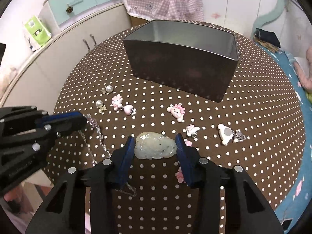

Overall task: Organize jewelry
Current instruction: 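Grasp the jade pendant with the right tool while the left tool grasps the silver chain, then carry the pendant and chain into the gray tray and open both tools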

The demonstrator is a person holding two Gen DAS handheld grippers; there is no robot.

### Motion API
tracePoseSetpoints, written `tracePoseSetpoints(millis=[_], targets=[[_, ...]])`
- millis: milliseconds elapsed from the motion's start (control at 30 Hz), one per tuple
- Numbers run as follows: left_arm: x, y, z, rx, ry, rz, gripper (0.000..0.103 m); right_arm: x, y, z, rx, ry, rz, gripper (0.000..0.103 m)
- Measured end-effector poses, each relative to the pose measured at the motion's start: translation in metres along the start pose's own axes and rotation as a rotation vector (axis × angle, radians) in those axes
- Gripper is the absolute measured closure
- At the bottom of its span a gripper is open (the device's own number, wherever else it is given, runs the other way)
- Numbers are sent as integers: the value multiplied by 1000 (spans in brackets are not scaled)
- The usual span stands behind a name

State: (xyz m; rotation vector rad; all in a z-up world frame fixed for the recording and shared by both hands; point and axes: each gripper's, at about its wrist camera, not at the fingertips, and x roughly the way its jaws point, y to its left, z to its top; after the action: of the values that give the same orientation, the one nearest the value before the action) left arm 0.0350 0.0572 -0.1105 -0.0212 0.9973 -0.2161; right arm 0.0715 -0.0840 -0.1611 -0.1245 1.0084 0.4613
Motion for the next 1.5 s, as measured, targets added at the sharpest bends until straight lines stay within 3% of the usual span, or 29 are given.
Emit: tracePoseSetpoints(millis=[433,800,1200,1500], targets=[[-19,-4,13,2,-60,25,98,-19,-4,2,39,-42,-11,60],[-35,-21,38,51,-136,12,98,-63,-17,13,82,-149,-43,60],[-62,-47,77,138,-259,-11,99,-94,-41,46,137,-267,-100,60],[-76,-52,111,145,-344,-29,99,-104,-48,81,132,-325,-116,60]])
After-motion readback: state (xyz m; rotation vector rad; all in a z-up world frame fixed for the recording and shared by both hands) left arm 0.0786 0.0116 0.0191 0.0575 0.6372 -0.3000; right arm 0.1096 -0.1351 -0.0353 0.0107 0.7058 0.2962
